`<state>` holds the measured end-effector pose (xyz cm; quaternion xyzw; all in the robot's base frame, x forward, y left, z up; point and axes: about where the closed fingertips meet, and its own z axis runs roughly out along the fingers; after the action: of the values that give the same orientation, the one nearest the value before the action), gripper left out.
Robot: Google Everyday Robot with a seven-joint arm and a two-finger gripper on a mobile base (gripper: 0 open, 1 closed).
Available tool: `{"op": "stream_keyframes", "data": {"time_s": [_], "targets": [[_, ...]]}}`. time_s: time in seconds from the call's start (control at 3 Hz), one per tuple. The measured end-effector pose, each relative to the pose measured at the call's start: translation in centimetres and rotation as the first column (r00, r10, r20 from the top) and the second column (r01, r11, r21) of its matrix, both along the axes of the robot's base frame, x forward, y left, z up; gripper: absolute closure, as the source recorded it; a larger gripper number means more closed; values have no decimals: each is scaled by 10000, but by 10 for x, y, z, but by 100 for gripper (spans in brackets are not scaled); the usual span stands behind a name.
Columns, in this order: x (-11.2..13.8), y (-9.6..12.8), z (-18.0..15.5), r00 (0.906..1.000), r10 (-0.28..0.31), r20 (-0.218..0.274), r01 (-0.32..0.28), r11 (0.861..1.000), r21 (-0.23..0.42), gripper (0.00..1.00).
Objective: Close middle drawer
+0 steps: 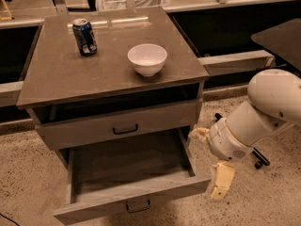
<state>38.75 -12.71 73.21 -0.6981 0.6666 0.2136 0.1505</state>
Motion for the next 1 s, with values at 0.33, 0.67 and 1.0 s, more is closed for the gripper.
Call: {"op": "stream_keyframes", "data": {"time_s": [0.33,0.67,1.0], "targets": [[4,13,-13,9992,299,274,-308,9989,344,0],[-15,58,-78,9971,452,615,-607,9584,2787,0],[-19,93,-124,9845,571,1656,-1166,9191,3764,0]]}}
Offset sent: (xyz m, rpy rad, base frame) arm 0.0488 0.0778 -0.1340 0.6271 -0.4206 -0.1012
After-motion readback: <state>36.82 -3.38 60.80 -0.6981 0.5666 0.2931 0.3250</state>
